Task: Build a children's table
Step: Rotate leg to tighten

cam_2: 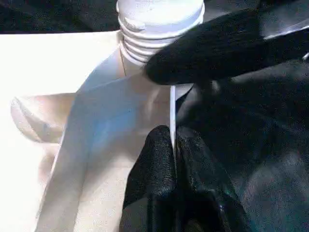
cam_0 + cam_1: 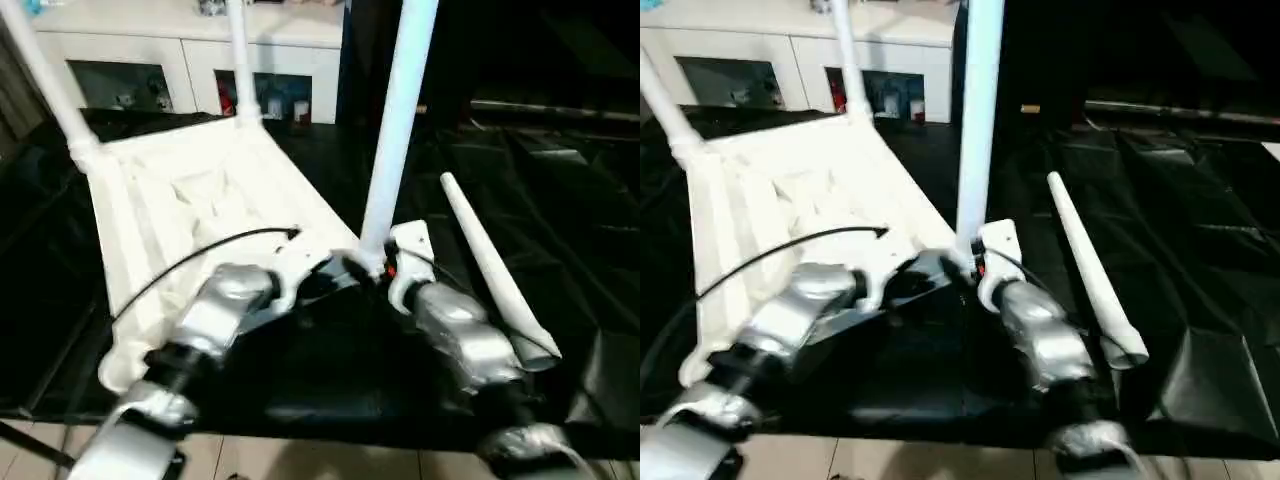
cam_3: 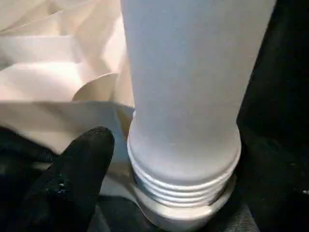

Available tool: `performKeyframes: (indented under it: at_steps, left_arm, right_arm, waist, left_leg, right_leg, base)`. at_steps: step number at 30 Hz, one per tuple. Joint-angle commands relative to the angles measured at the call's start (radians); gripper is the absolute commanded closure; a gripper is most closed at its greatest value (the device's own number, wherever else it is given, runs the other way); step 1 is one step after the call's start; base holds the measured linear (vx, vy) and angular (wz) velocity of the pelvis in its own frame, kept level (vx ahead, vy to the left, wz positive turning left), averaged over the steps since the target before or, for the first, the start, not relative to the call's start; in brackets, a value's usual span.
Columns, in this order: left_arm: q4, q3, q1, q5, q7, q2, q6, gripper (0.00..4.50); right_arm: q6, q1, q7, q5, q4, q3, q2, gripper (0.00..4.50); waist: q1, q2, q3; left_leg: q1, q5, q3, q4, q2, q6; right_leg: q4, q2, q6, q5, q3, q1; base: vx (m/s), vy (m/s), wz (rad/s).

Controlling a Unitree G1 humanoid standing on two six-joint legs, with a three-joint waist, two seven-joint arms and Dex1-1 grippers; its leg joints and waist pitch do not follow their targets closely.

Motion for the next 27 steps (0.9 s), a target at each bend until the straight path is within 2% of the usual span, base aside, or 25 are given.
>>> performKeyframes:
  at_steps: [1,2,4,6,8,10,12,14,15,16,17,18,20,23,24,27]
  left_arm:
    - [-0.005,-0.007,0.02,-0.016,-0.06,0.024,-0.011,4.5]
    - [-0.016,-0.008,0.027,-0.025,-0.106,0.052,-0.016,4.5]
    - [-0.034,-0.011,0.038,-0.039,-0.149,0.072,-0.024,4.5]
    - [-0.047,-0.012,0.044,-0.049,-0.176,0.083,-0.03,4.5]
    - [-0.096,-0.017,0.065,-0.089,-0.256,0.114,-0.016,4.5]
    - [-0.127,-0.023,0.076,-0.112,-0.306,0.142,0.011,4.5]
    - [-0.132,-0.025,0.078,-0.113,-0.316,0.149,0.014,4.5]
    - [-0.133,-0.026,0.08,-0.114,-0.32,0.154,0.014,4.5]
    - [-0.132,-0.024,0.082,-0.114,-0.318,0.156,0.012,4.5]
    - [-0.131,-0.023,0.082,-0.114,-0.318,0.157,0.012,4.5]
    - [-0.131,-0.022,0.082,-0.115,-0.317,0.157,0.011,4.5]
    - [-0.13,-0.021,0.083,-0.115,-0.317,0.159,0.01,4.5]
    - [-0.131,-0.02,0.084,-0.115,-0.318,0.16,0.01,4.5]
    - [-0.138,-0.018,0.086,-0.118,-0.323,0.163,0.014,4.5]
    - [-0.14,-0.018,0.087,-0.119,-0.324,0.164,0.016,4.5]
    - [-0.142,-0.017,0.087,-0.12,-0.323,0.165,0.018,4.5]
  right_arm:
    - [-0.013,0.011,0.144,0.007,-0.081,0.075,-0.046,0.56]
    - [-0.031,0.016,0.194,0.002,-0.102,0.081,-0.086,0.56]
    - [-0.029,0.02,0.23,0.016,-0.121,0.074,-0.103,0.56]
    - [-0.022,0.021,0.251,0.027,-0.132,0.07,-0.111,0.56]
    - [-0.027,0.021,0.278,0.036,-0.138,0.069,-0.127,0.56]
    - [-0.025,0.024,0.302,0.04,-0.139,0.079,-0.139,0.56]
    - [-0.022,0.025,0.31,0.04,-0.139,0.084,-0.143,0.72]
    - [-0.024,0.028,0.32,0.036,-0.137,0.093,-0.149,0.72]
    - [-0.025,0.032,0.331,0.034,-0.135,0.1,-0.153,0.87]
    - [-0.025,0.034,0.338,0.031,-0.136,0.104,-0.156,1.08]
    - [-0.025,0.036,0.342,0.029,-0.137,0.106,-0.158,1.08]
    - [-0.026,0.038,0.349,0.024,-0.137,0.111,-0.161,1.13]
    - [-0.026,0.039,0.355,0.02,-0.137,0.112,-0.162,1.38]
    - [-0.027,0.04,0.363,0.018,-0.135,0.117,-0.164,1.5]
    - [-0.027,0.04,0.365,0.018,-0.134,0.119,-0.165,1.68]
    - [-0.025,0.041,0.362,0.021,-0.132,0.118,-0.165,1.74]
  waist:
    - [0.004,0.001,-0.052]
    - [0.006,0.003,-0.052]
    - [0.004,0.002,-0.052]
    - [0.003,0.0,-0.052]
    - [0.003,0.003,-0.052]
    - [0.003,0.002,-0.051]
    - [0.006,0.005,-0.052]
    - [0.008,0.006,-0.052]
    - [0.009,0.001,-0.051]
    - [0.01,0.002,-0.051]
    - [0.008,-0.004,-0.051]
    - [0.01,-0.002,-0.052]
    - [0.01,-0.003,-0.052]
    - [0.01,-0.005,-0.053]
    - [0.01,-0.004,-0.053]
    - [0.01,-0.005,-0.053]
  left_leg:
    - [0.022,-0.248,0.001,-0.059,0.008,0.001]
    - [0.023,-0.242,0.001,-0.058,0.008,0.003]
    - [0.022,-0.245,0.002,-0.057,0.007,0.011]
    - [0.022,-0.247,0.002,-0.057,0.008,0.015]
    - [0.025,-0.251,0.002,-0.057,0.01,0.016]
    - [0.025,-0.255,0.003,-0.058,0.011,0.016]
    - [0.029,-0.254,0.005,-0.057,0.013,0.011]
    - [0.028,-0.249,0.004,-0.058,0.012,0.008]
    - [0.027,-0.253,0.004,-0.058,0.012,0.007]
    - [0.026,-0.256,0.004,-0.058,0.012,0.006]
    - [0.025,-0.255,0.005,-0.058,0.011,0.007]
    - [0.025,-0.247,0.004,-0.057,0.011,0.01]
    - [0.024,-0.231,0.005,-0.056,0.01,0.013]
    - [0.023,-0.216,0.005,-0.054,0.01,0.021]
    - [0.023,-0.216,0.005,-0.054,0.01,0.021]
    - [0.024,-0.215,0.006,-0.053,0.01,0.024]
  right_leg:
    - [-0.071,-0.021,-0.193,-0.038,0.01,0.027]
    - [-0.069,-0.019,-0.199,-0.017,0.01,0.028]
    - [-0.067,-0.019,-0.211,-0.002,0.01,0.027]
    - [-0.066,-0.021,-0.216,-0.008,0.01,0.029]
    - [-0.065,-0.021,-0.228,-0.016,0.01,0.025]
    - [-0.065,-0.021,-0.234,-0.021,0.01,0.024]
    - [-0.064,-0.02,-0.242,-0.014,0.011,0.021]
    - [-0.062,-0.019,-0.239,-0.004,0.01,0.022]
    - [-0.062,-0.02,-0.236,-0.009,0.01,0.024]
    - [-0.063,-0.022,-0.232,-0.02,0.01,0.024]
    - [-0.063,-0.021,-0.23,-0.021,0.01,0.025]
    - [-0.062,-0.023,-0.229,-0.017,0.01,0.025]
    - [-0.061,-0.022,-0.229,-0.007,0.01,0.026]
    - [-0.059,-0.023,-0.23,0.008,0.01,0.027]
    - [-0.059,-0.023,-0.23,0.005,0.01,0.027]
    - [-0.06,-0.022,-0.233,0.003,0.01,0.026]
  base:
    - [0.0,0.0,0.0]
    - [0.0,0.0,0.0]
    - [0.0,0.0,0.0]
    - [0.0,0.0,0.0]
    - [0.0,0.0,0.0]
    - [0.0,0.0,0.0]
    - [0.0,0.0,0.0]
    - [0.0,0.0,0.0]
    - [0.0,0.0,0.0]
    - [0.0,0.0,0.0]
    - [0.0,0.0,0.0]
    - [0.0,0.0,0.0]
    - [0.0,0.0,0.0]
    - [0.0,0.0,0.0]
    - [0.0,0.0,0.0]
    - [0.0,0.0,0.0]
